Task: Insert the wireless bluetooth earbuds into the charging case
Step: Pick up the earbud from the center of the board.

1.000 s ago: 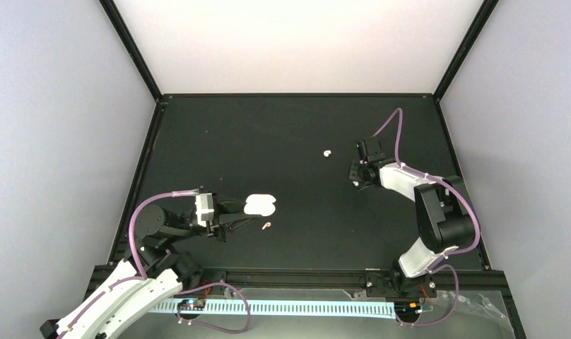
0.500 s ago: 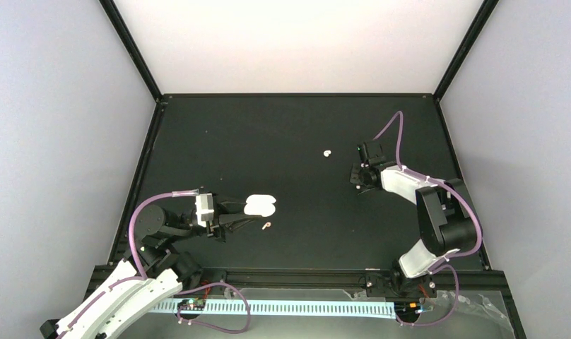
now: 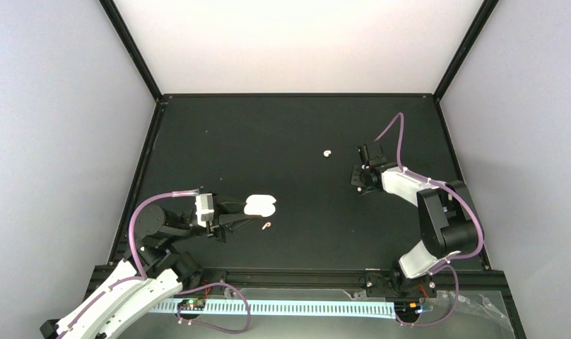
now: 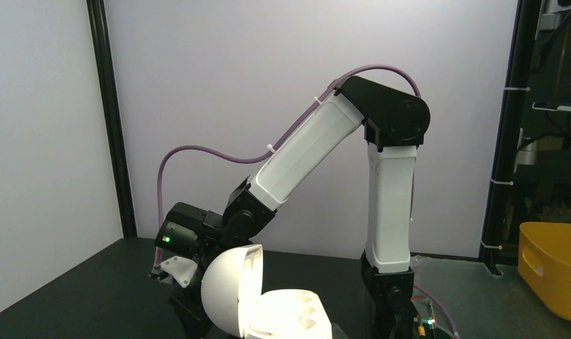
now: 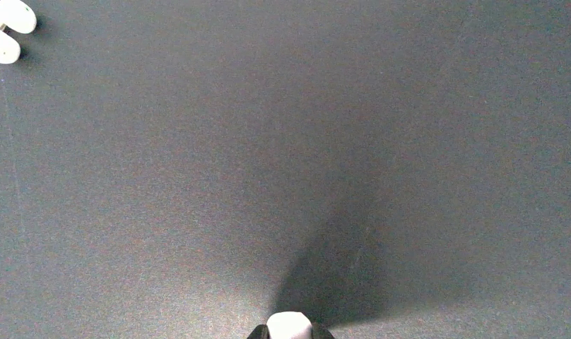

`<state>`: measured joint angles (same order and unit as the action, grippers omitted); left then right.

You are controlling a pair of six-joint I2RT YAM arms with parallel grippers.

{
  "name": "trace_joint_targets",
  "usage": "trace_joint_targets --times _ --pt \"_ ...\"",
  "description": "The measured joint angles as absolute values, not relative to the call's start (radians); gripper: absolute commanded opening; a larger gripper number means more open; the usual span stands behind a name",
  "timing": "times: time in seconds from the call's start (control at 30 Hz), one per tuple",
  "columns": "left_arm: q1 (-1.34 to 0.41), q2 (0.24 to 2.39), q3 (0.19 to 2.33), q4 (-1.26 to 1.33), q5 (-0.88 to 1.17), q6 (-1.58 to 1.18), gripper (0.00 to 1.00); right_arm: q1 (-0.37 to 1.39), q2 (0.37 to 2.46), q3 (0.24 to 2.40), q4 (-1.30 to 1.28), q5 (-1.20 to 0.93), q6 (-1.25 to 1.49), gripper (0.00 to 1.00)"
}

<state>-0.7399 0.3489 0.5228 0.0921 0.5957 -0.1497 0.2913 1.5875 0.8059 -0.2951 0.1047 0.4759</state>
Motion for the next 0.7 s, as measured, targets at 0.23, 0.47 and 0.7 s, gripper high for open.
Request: trace_joint_targets --times 0.23,0.47,0.7 --pt "-0.740 0.349 0.523 0.092 0.596 -0.150 0.02 0.291 1.576 0.804 -0.300 0.106 0.476 0.16" --pt "-0.740 0.349 0.523 0.093 0.604 -0.150 0.02 0.291 1.554 0.803 -0.303 0.109 0.474 0.17" --pt "-0.740 0.349 0.522 0.093 0.606 -0.150 0.02 0.291 1.554 0.799 -0.308 0.112 0.472 0.14"
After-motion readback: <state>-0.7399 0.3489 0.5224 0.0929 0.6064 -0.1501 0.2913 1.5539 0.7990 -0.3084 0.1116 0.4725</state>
